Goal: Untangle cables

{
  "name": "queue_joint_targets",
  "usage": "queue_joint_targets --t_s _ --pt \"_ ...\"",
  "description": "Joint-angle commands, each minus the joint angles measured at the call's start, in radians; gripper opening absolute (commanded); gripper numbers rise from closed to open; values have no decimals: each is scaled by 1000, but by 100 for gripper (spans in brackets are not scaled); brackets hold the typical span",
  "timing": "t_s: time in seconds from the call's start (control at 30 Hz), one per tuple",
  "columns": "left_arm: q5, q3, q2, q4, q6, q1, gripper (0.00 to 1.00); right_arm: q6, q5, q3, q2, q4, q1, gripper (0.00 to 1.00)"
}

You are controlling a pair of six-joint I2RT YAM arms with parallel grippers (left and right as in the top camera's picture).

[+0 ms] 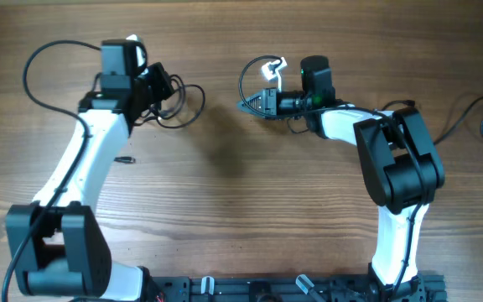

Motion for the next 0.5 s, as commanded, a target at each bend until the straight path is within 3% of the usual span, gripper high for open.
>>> queue_joint_targets --t_s 0.0,0.07,0.13,0.17,0.33,0.47 --pt "492 3 -4 -47 37 87 6 179 -224 2 -5 114 24 19" --pt "698 3 -1 -87 133 117 8 270 -224 2 -5 130 46 23" --pt "781 3 0 -143 195 130 9 354 -224 3 -5 140 69 30" --pt "787 3 0 -200 255 131 9 474 -223 2 -5 159 89 56" --pt "810 3 0 -355 450 124 9 734 -185 2 -5 431 152 59" --pt "834 3 1 -406 473 123 8 765 -85 2 -5 358 174 60"
